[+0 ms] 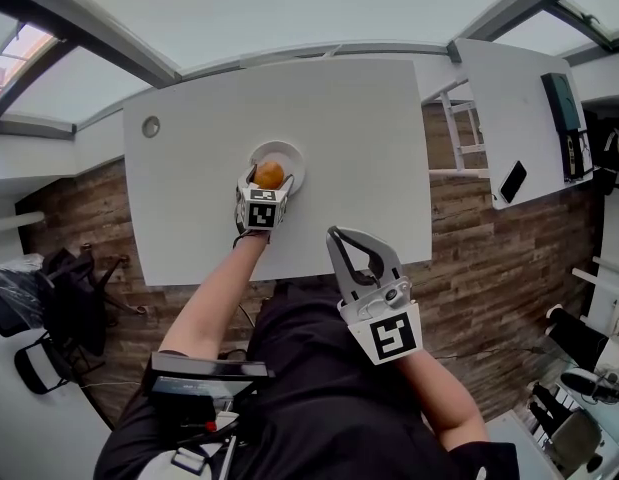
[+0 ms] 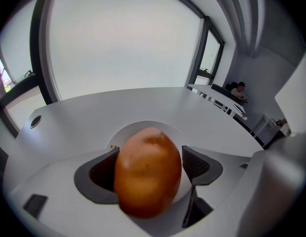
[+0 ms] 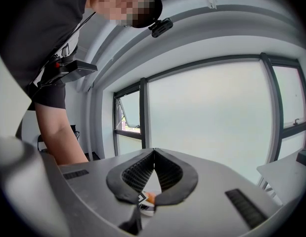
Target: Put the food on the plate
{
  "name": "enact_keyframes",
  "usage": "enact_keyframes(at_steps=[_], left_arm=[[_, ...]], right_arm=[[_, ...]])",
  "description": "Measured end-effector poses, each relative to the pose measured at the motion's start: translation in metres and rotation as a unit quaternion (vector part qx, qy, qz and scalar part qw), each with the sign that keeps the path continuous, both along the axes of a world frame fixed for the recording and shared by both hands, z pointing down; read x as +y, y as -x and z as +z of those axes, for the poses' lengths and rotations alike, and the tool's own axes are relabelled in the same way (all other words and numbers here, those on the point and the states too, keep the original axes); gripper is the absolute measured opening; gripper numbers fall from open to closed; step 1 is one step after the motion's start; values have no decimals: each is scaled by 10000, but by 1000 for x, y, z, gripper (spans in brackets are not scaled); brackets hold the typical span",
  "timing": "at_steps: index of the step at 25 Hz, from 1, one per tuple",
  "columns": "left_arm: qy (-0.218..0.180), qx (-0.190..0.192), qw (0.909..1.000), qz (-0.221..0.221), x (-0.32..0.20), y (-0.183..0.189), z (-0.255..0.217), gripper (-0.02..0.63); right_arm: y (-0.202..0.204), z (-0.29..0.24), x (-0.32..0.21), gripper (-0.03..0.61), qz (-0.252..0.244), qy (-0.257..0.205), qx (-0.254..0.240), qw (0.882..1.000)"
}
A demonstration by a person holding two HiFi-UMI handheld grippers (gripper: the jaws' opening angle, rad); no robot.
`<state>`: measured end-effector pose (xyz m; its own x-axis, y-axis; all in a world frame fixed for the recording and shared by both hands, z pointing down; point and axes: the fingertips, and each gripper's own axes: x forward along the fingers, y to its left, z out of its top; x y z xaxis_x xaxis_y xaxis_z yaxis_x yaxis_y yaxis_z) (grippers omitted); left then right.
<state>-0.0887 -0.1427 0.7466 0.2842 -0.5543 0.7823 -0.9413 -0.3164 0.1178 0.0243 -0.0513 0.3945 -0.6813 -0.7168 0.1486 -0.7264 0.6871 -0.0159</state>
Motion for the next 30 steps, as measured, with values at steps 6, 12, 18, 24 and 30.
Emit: enact_keyframes(at_steps=[6, 12, 18, 24, 30], left_arm=[[31, 35, 10000, -83, 0, 1, -1, 379], [-23, 58, 10000, -38, -1, -3, -5, 379], [-176, 211, 9996, -100, -5, -6, -12, 379], [-54, 238, 9997, -73, 4, -6, -11, 379], [-170, 569, 9980, -202, 0, -7, -19, 379]], right_arm=[[-8, 1, 0, 6, 107, 14, -19, 9999], [-13, 1, 0, 6, 176, 26, -63, 9998], [-13, 2, 1, 6, 232, 59, -49, 9997], [-13, 11, 9, 6, 154, 204, 21, 9997], [-5, 11, 15, 6, 57, 218, 33, 9997]])
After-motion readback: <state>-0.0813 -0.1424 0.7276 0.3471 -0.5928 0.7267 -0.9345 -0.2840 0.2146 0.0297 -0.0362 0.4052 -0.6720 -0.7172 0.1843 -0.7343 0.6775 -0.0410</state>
